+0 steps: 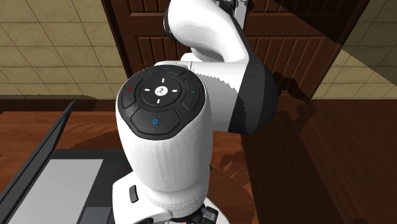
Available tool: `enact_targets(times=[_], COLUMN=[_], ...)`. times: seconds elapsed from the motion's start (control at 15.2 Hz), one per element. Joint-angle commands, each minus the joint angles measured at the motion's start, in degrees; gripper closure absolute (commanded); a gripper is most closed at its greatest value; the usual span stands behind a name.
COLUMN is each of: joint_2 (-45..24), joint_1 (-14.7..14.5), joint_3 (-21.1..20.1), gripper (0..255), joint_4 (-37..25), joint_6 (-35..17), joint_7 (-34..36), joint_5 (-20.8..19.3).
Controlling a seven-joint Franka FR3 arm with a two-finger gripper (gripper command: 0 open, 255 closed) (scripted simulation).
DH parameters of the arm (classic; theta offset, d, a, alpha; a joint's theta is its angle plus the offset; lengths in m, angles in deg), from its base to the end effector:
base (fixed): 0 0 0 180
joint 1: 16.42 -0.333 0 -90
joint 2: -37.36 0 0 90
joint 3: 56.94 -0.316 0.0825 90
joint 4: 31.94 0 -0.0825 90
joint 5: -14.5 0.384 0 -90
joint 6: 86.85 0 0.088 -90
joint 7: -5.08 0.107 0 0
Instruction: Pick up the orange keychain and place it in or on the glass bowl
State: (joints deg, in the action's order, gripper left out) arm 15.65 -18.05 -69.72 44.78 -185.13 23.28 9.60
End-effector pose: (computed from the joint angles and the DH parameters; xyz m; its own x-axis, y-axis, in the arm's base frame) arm 0.6585 0.1345 0.5190 0.9975 -0.0696 0.0069 -0.0696 -0.9976 0.0007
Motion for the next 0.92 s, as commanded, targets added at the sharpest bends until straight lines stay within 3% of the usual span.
enact_targets(times=[0.0, 0.07, 0.13, 0.46, 0.73, 0.86], joint_2=[0.0, 0.0, 0.0, 0.0, -1.68, -1.67], joint_1=[0.0, 0.0, 0.0, 0.0, -0.73, -0.73], joint_3=[0.0, 0.0, 0.0, 0.0, -0.07, -0.07], gripper=[255, 255, 0, 0, 0, 0], joint_4=[0.02, 0.01, 0.01, 0.01, -9.89, -9.87], joint_6=[-0.02, -0.01, -0.01, -0.01, 8.21, 8.2], joint_7=[0.01, 0.0, 0.0, 0.0, -0.05, -0.05], joint_5=[0.0, 0.0, 0.0, 0.0, -0.32, -0.32])
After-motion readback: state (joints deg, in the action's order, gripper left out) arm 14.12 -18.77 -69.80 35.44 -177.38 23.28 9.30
